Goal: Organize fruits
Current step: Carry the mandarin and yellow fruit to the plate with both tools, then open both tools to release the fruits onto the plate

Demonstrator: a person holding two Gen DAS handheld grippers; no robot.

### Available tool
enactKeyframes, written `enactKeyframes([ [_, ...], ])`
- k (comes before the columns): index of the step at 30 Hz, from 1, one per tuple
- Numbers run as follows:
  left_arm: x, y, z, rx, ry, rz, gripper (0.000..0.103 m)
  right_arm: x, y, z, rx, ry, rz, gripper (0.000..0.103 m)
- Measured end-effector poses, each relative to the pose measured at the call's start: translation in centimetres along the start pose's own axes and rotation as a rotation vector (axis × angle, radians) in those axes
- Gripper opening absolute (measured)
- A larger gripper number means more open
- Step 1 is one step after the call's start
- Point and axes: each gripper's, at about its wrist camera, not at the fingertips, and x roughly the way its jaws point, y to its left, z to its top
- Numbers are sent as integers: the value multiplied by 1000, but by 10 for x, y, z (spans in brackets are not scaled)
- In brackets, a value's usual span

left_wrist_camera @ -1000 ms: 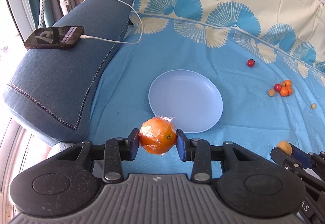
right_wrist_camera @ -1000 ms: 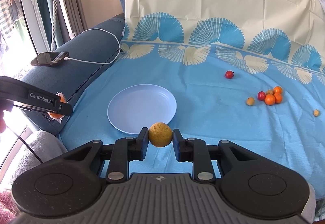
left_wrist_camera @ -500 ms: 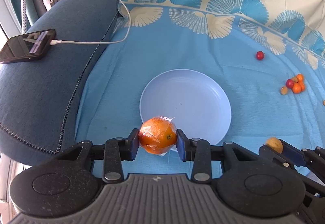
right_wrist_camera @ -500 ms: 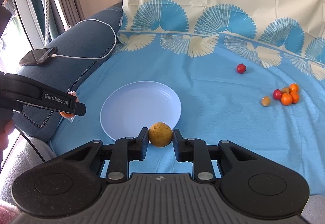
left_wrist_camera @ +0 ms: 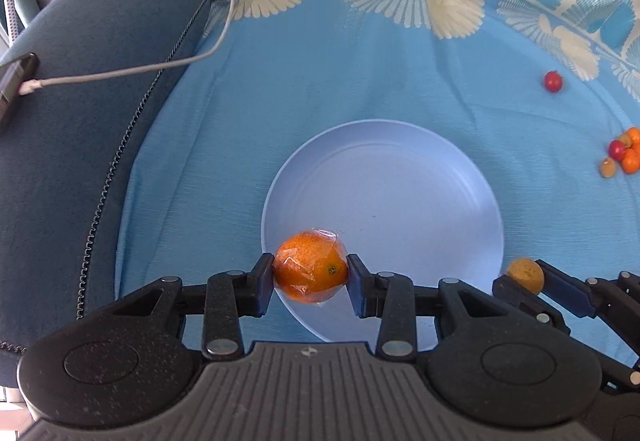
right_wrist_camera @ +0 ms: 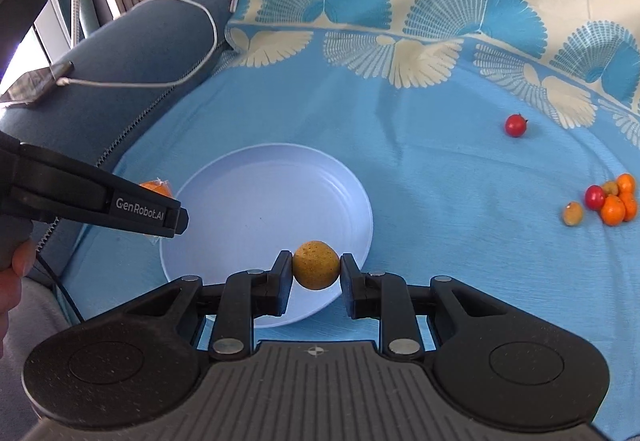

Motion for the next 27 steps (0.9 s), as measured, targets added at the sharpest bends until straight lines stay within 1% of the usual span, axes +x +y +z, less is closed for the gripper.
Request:
enactKeyframes([
  [5, 24, 2, 4, 7, 29, -6, 42, 23, 6, 2, -32, 39, -14, 27],
  [6, 26, 3, 5, 7, 30, -9, 44, 26, 6, 2, -39, 41, -14, 27],
  [7, 26, 5, 5, 6, 22, -16, 50, 28, 7, 3, -46, 44, -14, 27],
  [9, 20, 10, 6, 2, -13, -26, 98, 31, 9, 6, -64, 45, -7, 28],
  [10, 14, 13, 6, -3, -41, -28, 103, 31, 10, 8, -70, 42, -2, 37],
  [11, 4, 15, 6, -6, -77, -29, 103, 30, 10, 10, -79, 36, 7, 43],
  [12, -2, 16, 7, 3, -89, -31, 103, 28, 10, 12, -83, 23, 9, 54],
  [13, -8, 18, 7, 13, -94, -29, 103, 24, 10, 14, -85, 10, 7, 63],
  [14, -15, 19, 7, 15, -96, -20, 103, 19, 10, 15, -87, 1, 6, 67],
  [16, -27, 24, 0, 0, -103, -8, 103, 7, 8, 16, -82, -2, 4, 79],
  [18, -40, 28, -13, -26, -87, -19, 103, -9, 7, 13, -58, -6, -1, 88],
  [24, -72, 32, -63, -71, -37, -10, 103, -63, 15, -17, -27, -15, -1, 98],
  [27, -89, 34, -82, -92, -43, -18, 103, -87, 20, -31, -19, -31, -7, 99],
])
